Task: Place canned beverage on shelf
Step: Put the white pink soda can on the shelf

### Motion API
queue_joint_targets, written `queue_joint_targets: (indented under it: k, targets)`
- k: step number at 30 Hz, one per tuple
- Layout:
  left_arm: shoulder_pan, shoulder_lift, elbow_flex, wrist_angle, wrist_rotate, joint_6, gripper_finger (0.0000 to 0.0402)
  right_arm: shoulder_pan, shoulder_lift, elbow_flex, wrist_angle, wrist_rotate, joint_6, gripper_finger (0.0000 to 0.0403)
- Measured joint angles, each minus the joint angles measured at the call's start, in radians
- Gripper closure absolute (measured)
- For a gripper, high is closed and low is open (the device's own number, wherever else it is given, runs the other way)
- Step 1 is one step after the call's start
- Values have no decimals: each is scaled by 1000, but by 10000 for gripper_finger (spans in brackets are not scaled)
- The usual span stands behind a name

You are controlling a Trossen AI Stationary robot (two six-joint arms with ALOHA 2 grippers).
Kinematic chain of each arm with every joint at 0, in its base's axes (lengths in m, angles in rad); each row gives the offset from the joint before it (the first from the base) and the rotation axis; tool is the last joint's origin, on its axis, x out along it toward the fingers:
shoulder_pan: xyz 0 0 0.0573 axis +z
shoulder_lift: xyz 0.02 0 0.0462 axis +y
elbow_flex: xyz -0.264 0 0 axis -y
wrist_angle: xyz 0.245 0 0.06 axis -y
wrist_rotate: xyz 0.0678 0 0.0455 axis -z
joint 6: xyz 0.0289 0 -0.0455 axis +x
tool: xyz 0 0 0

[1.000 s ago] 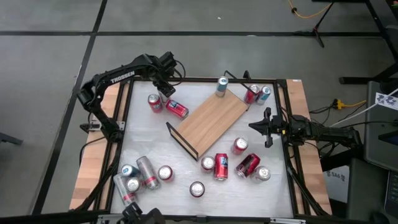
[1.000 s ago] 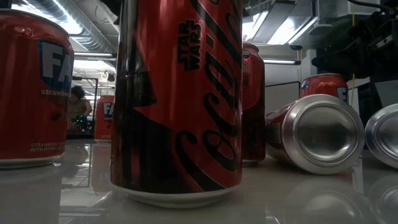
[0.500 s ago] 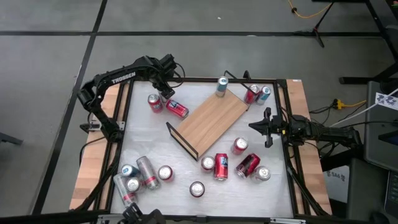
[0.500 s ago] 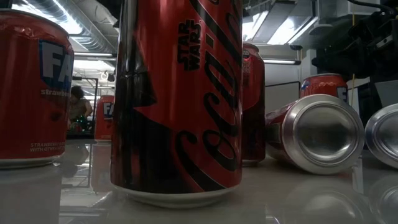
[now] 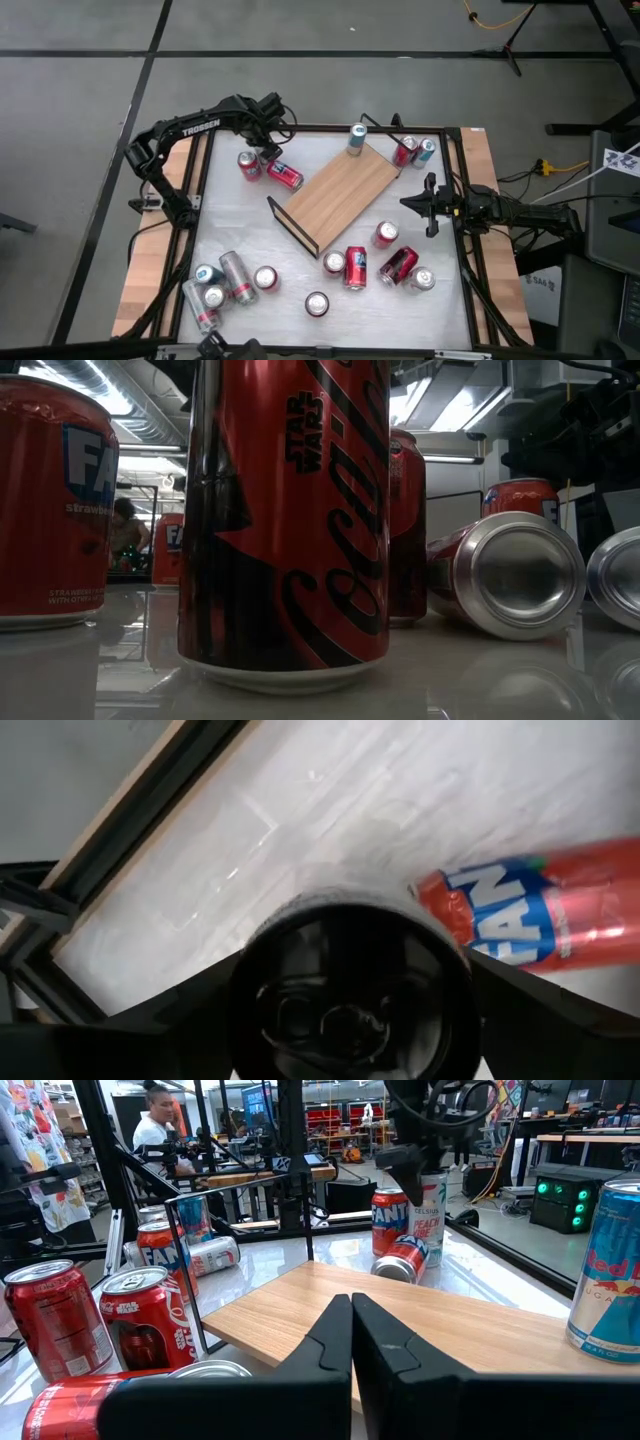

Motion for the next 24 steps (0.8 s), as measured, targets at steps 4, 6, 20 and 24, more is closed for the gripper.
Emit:
queue_joint_targets:
  k: [4, 6, 20, 24]
  targets:
    - [-2, 0, 0, 4, -1, -94, 79, 0, 0, 0, 0, 0, 0, 403]
    - [-2, 0, 0, 4, -2, -135, 79, 0, 0, 0, 0, 0, 0, 403]
    - [-2, 0, 0, 3, -2, -325, 80, 0, 0, 0, 0, 0, 0, 403]
    - [-2, 0, 0, 3, -6, -325, 96, 0, 0, 0, 0, 0, 0, 403]
